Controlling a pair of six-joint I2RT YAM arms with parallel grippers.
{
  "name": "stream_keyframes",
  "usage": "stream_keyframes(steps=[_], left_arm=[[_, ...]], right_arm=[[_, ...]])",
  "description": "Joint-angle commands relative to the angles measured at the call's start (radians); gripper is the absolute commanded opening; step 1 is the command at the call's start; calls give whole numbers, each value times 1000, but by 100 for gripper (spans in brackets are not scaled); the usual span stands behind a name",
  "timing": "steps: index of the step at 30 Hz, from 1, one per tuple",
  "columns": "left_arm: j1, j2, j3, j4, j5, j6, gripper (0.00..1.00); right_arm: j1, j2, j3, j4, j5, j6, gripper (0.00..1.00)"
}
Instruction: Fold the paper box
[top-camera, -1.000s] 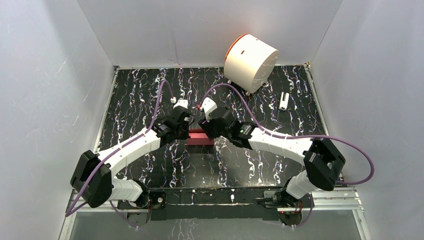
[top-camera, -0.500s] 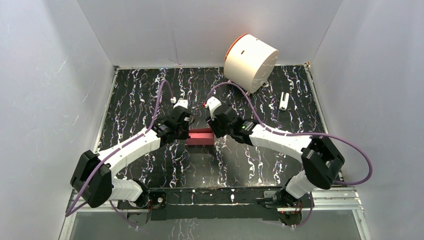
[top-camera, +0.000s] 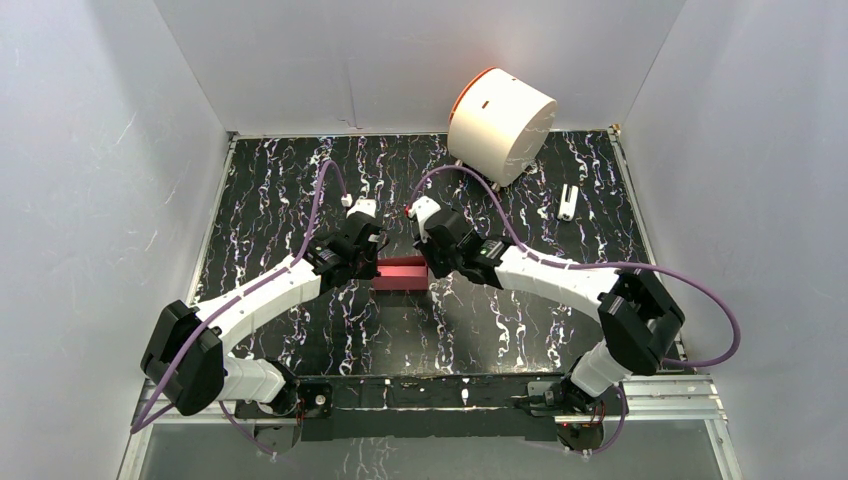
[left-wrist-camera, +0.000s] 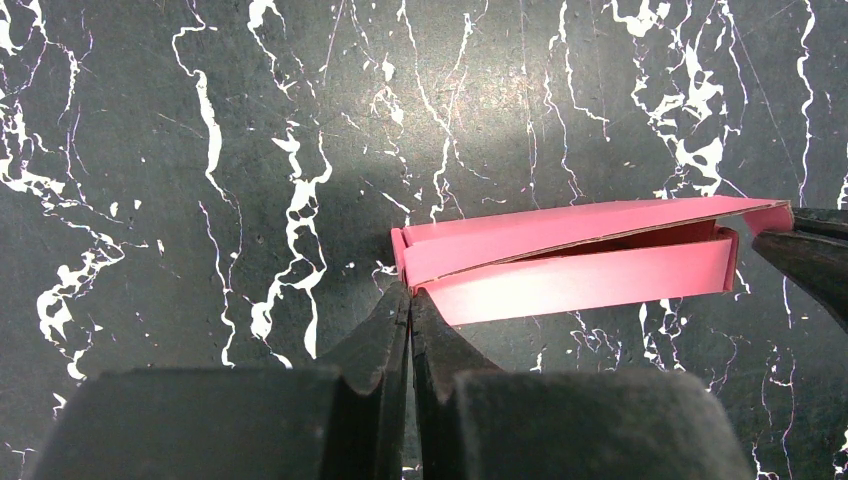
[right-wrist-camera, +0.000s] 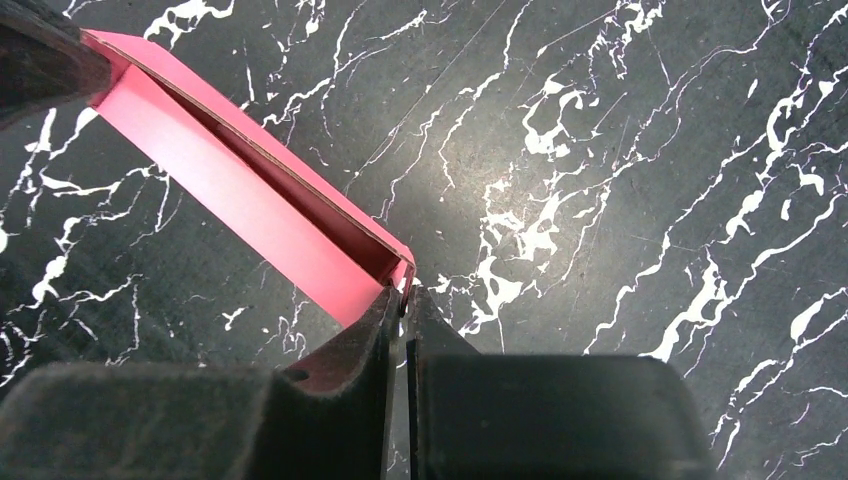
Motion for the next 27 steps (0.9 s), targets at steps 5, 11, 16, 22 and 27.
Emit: stream_keyframes(steps=[5, 11, 16, 22, 27], left_arm=[[-15, 31, -6, -82, 45, -13, 0], [-15, 28, -7, -82, 50, -17, 0], [-15, 26, -10, -81, 50, -20, 0], [-15, 26, -13, -75, 57, -24, 0], [-15, 24, -14, -74, 58, -24, 0]], right_arm=[[-3, 20, 130, -73, -46, 122, 14], [-3, 34, 145, -91, -42, 183, 10], [-2, 41, 148, -82, -44, 219, 8], [-2, 51, 161, -78, -35, 261, 5], [-2, 58, 166, -83, -31, 284, 3]])
